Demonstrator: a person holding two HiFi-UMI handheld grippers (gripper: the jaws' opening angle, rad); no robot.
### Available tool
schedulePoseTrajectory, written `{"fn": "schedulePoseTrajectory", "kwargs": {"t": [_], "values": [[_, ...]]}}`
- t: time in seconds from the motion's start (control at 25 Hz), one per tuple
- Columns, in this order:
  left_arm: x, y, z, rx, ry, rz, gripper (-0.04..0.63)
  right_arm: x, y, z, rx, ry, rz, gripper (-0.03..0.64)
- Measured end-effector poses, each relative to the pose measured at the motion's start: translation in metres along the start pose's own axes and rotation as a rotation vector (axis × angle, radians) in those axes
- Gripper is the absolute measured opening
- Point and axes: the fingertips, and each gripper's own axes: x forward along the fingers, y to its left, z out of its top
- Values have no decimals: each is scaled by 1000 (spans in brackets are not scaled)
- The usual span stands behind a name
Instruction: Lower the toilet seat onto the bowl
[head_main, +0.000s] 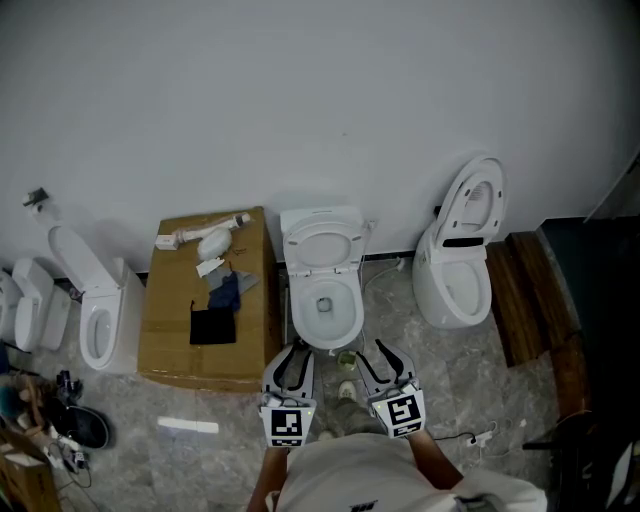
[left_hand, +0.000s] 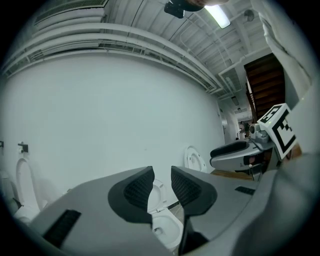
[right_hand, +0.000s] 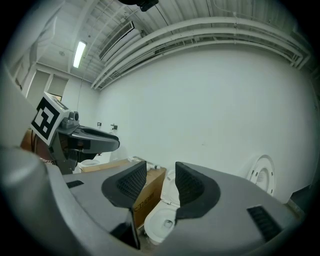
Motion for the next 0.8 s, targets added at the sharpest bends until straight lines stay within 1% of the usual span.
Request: {"fn": "schedulePoseTrajectory", "kwargs": {"t": [0.24,0.48,0.68,0.8], "values": [[47,7,10,8,11,39,132,34,-40,5,10,7,31,184],[90,10,17,9,32,79,135,66,-83,4,4,-11,67,184],[126,7,22,21,45,98,135,87,-117,5,26,1,89,184],[144,5,22,24,56,106,135,98,-135,-1,14,-10,103,183]]}}
